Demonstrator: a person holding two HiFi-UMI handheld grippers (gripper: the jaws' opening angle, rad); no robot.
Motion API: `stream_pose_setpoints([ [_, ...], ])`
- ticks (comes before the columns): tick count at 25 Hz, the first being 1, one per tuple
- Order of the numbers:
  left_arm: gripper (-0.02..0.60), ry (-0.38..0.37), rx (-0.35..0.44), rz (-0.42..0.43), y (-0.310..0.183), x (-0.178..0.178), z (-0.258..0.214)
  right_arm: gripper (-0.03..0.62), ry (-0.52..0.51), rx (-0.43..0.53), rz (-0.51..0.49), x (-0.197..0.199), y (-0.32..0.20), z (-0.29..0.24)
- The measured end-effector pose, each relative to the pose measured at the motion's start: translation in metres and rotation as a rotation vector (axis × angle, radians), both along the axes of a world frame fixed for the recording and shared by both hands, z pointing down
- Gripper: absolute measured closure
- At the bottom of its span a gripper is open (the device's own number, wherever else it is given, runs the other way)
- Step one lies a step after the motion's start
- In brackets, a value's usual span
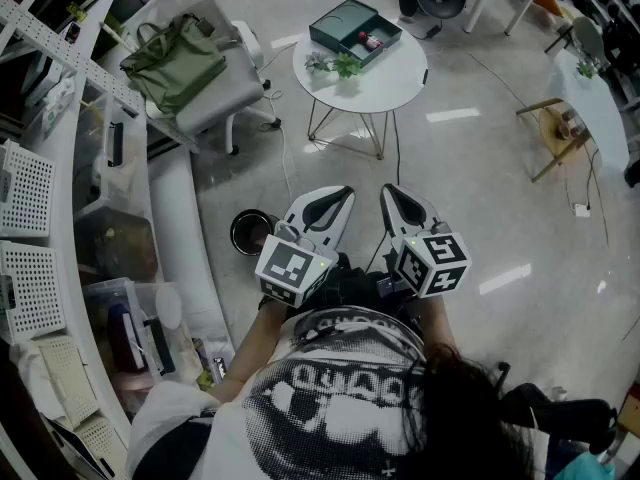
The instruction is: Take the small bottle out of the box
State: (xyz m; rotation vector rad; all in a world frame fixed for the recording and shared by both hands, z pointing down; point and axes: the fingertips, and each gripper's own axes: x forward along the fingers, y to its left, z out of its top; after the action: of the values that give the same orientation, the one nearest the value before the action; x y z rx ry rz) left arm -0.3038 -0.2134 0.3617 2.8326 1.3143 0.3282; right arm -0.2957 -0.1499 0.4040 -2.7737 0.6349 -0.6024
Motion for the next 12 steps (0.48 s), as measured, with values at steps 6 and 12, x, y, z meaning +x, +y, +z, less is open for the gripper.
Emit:
stream_pose_setpoints([
  [6,0.565,0.009,-0.005,0.006,-0.004,0.002,0.010,0.599,0.003,0.050,0.051,0.005,0.007,0.000],
  [12,0.565,-0.013,-0.013,0.018,0.001,0.009,0.016,0.599,-0.008,0.046,0.106,0.005,0.027,0.002],
])
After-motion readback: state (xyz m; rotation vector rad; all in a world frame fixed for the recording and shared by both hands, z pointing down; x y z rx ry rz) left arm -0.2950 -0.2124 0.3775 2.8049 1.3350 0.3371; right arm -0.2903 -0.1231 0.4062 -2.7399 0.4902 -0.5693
